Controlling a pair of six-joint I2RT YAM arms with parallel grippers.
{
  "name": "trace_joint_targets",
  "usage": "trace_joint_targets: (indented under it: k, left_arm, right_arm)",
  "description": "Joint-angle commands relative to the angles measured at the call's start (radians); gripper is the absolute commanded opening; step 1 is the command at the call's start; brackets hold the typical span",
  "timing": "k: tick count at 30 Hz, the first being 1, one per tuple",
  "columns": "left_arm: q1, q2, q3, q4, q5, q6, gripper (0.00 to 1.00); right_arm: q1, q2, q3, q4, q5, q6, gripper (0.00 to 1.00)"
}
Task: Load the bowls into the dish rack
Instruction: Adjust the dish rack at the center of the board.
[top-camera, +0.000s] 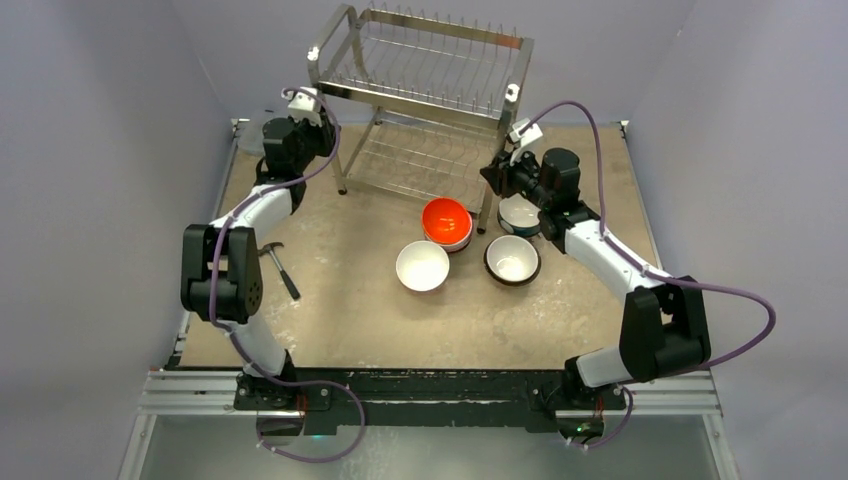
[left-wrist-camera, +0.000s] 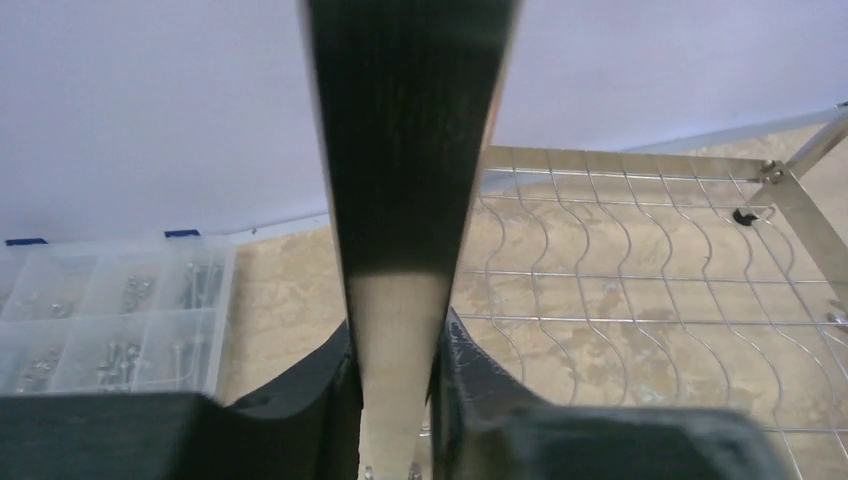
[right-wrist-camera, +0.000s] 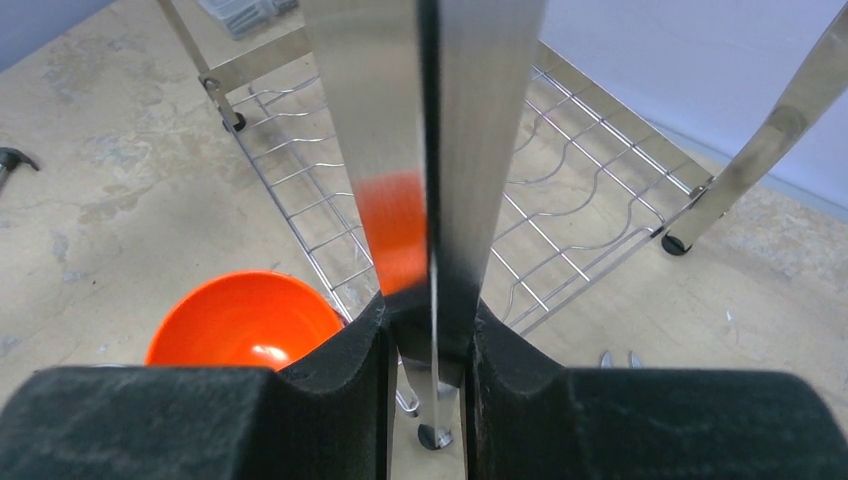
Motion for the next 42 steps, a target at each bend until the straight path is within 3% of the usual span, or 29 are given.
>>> trace_joint_targets:
  k: [1,12,32,33,34,36,39,42]
  left_arm:
    - [0.005,-0.126,-0.094,0.08,0.074,-0.043,0.0]
    - [-0.001,-0.361,-0.256,-0.046,0.05,-0.129,0.0]
    - [-0.069,-0.643,-0.499,-0.272,-0.035,-0.261,0.0]
    - [-0.07,-0.655,-0.501,-0.291,-0.049,-0.265,0.01]
    - [-0.07,-0.665,-0.501,-0.304,-0.061,-0.266,0.09]
    - [-0.07,-0.68,-0.505,-0.312,-0.073,-0.255,0.2]
    - [-0.07,-0.691,-0.49,-0.334,-0.078,-0.237,0.39]
    - [-0.07,-0.705,-0.46,-0.385,-0.106,-0.216,0.55]
  right_arm:
    - [0.021,-0.033,0.084,-0.112,-0.082,0.07,0.0]
    - [0.016,0.034,0.182,-0.311,-0.026,0.053,0.0]
    - [-0.005,0.045,0.057,-0.309,0.075,0.119,0.0]
    - [-0.006,0.045,0.058,-0.316,0.085,0.125,0.0]
    - [-0.005,0.044,0.059,-0.324,0.097,0.13,0.0]
    - [-0.007,0.038,0.062,-0.344,0.12,0.144,0.07]
    - [-0.006,0.017,0.058,-0.363,0.123,0.163,0.33]
    - [-0.006,-0.012,0.044,-0.368,0.117,0.19,0.53]
